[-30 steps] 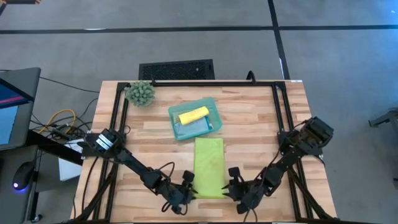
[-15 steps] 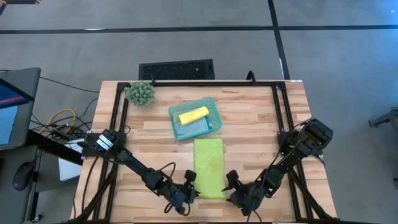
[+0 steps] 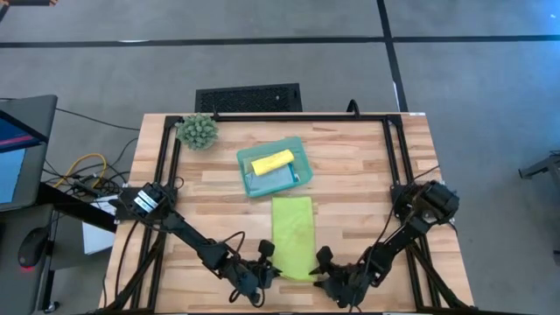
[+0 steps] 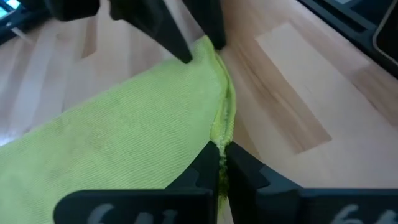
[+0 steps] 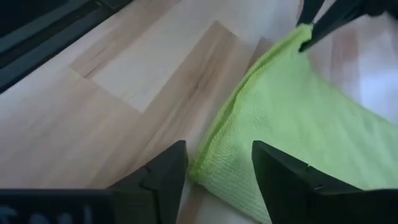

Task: Fold microfiber towels
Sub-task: Fold the light green towel

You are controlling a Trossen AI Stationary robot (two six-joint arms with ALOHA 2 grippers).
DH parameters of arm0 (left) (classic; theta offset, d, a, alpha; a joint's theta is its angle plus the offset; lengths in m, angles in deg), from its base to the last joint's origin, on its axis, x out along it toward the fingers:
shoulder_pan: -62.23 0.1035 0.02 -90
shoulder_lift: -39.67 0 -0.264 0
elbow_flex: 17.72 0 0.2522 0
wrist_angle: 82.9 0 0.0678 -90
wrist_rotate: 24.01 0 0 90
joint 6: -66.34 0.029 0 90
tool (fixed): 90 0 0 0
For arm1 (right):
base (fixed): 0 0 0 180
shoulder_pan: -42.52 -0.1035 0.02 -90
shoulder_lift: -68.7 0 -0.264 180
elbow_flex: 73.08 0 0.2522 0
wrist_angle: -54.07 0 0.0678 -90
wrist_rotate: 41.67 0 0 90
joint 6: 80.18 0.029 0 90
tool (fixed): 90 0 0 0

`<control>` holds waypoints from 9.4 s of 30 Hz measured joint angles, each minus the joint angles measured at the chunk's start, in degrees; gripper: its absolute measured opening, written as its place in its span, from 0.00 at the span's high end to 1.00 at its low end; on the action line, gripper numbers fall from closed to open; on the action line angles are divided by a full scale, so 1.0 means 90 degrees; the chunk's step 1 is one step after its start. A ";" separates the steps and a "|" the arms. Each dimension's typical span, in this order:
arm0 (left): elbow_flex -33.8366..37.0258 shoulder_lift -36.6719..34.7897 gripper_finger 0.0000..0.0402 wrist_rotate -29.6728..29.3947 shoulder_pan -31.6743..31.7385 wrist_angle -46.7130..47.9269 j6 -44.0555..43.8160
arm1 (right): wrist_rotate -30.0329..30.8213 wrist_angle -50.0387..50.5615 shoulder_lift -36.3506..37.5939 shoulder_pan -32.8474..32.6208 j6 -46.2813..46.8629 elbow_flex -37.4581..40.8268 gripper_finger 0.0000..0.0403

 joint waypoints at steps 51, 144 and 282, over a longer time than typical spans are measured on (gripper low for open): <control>0.0005 -0.0010 1.00 -0.1529 -0.0204 -0.0080 -0.1815 | 0.0278 0.0336 0.0137 0.0077 -0.0862 -0.0007 0.68; -0.1365 0.0070 0.86 -0.2829 -0.0376 0.4942 -0.5615 | -0.0306 0.1635 0.1685 0.2500 0.2456 -0.0014 0.98; -0.1415 0.0493 0.72 -0.2093 0.0311 0.6626 -0.6760 | -0.1679 0.0437 0.0514 0.2445 0.1832 -0.0005 0.96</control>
